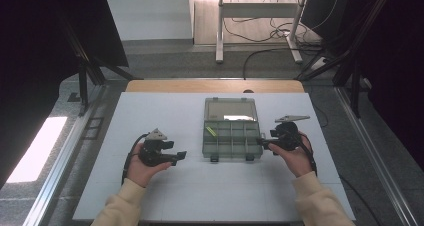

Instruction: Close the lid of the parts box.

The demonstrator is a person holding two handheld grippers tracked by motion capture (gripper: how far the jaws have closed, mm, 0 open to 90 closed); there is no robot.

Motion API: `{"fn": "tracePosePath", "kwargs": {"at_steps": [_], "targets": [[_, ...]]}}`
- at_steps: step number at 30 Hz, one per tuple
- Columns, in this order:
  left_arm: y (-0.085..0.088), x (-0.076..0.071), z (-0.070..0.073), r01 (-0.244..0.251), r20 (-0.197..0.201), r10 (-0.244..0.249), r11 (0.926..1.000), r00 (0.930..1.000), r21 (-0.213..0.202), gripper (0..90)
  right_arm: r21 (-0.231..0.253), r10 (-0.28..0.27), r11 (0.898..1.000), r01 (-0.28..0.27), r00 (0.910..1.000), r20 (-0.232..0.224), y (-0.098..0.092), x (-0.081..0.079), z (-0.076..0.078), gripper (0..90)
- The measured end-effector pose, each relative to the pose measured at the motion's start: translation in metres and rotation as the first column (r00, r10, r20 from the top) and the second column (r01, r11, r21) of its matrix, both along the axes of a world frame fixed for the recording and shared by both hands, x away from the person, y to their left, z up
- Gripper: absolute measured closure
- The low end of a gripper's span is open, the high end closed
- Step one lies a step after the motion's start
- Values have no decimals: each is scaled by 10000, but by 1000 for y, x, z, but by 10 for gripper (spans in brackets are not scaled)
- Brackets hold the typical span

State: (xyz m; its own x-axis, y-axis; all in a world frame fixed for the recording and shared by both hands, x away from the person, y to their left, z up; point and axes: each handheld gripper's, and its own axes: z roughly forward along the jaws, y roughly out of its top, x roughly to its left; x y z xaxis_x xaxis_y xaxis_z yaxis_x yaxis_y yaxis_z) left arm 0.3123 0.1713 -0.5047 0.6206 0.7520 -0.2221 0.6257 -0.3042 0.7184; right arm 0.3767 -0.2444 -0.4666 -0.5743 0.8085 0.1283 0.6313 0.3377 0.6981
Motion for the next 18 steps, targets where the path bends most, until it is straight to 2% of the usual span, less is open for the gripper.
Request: {"fn": "tracePosePath", "kwargs": {"at_steps": [11, 14, 18], "targets": [[-8, 8, 9, -29, 188, 31, 10000, 9998, -91, 293, -165, -12, 9999, 12, 10000, 44, 3, 5, -2, 263], [-13, 14, 14, 8, 254, 1, 9994, 9997, -335, 295, -172, -5, 9999, 4, 10000, -21, 6, 8, -3, 255], [-22, 26, 18, 50, 183, -43, 9993, 9998, -383, 292, -153, 84, 9998, -83, 10000, 19, 12, 15, -4, 246]]}}
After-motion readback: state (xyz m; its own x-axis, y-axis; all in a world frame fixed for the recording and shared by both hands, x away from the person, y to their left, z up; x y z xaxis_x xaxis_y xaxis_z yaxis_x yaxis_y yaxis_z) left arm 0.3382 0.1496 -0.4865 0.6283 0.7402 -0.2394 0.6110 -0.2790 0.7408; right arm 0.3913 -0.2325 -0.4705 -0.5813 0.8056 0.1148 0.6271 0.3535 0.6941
